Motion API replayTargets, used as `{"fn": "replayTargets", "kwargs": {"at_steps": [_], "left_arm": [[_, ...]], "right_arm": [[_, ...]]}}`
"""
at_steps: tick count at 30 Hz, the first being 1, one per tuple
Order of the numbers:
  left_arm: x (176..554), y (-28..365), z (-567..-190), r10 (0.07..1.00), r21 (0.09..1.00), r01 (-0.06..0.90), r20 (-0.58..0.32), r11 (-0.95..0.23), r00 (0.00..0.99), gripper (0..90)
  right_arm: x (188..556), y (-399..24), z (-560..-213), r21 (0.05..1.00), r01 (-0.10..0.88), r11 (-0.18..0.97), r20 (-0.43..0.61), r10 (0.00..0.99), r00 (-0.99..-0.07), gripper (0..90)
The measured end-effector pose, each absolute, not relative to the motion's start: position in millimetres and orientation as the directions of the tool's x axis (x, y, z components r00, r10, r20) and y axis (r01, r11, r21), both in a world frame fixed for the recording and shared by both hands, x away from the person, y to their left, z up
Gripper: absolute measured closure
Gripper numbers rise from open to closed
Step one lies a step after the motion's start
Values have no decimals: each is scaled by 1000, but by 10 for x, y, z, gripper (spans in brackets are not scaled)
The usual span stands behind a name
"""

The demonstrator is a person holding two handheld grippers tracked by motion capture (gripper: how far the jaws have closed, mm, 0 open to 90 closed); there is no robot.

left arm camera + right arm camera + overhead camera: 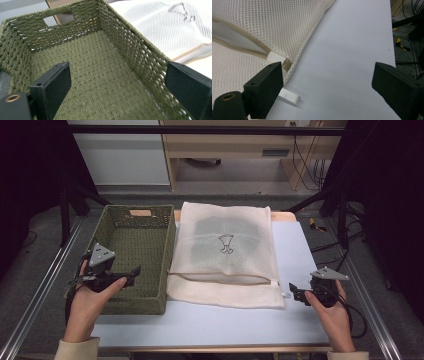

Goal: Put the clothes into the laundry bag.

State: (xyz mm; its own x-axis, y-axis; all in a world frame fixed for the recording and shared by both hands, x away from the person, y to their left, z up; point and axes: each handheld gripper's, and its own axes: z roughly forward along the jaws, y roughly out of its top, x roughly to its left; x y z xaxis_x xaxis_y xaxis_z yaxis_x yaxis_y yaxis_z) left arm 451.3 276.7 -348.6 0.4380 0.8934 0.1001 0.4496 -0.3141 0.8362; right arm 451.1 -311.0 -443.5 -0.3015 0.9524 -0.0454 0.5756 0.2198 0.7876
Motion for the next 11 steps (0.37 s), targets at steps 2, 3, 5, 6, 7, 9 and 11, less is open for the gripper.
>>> {"fn": "replayTargets", "kwargs": {"at_steps": [2,3,5,6,7,9,11], "left_arm": [[4493,2763,-3479,894,836,449,102,-315,436,71],[4476,2763,-3477,892,837,445,105,-318,440,71],[4444,2785,-3476,894,840,446,97,-309,437,70],[4425,2805,-3476,900,847,445,87,-293,427,70],[4425,2805,-3476,900,847,445,87,-293,427,71],[4405,2814,-3478,902,847,445,88,-292,424,71],[4389,2809,-3484,900,844,447,92,-297,426,71]], "right_arm": [[4480,-3109,-4475,794,567,221,-46,951,-307,113],[4480,-3109,-4475,794,567,221,-46,951,-307,113],[4451,-3090,-4521,805,551,219,-46,949,-310,114],[4443,-3073,-4539,809,541,231,-64,948,-310,114],[4441,-3061,-4543,808,540,234,-69,949,-307,112],[4453,-3048,-4563,815,524,246,-95,950,-298,95],[4466,-3049,-4574,817,524,243,-99,953,-288,91]]}}
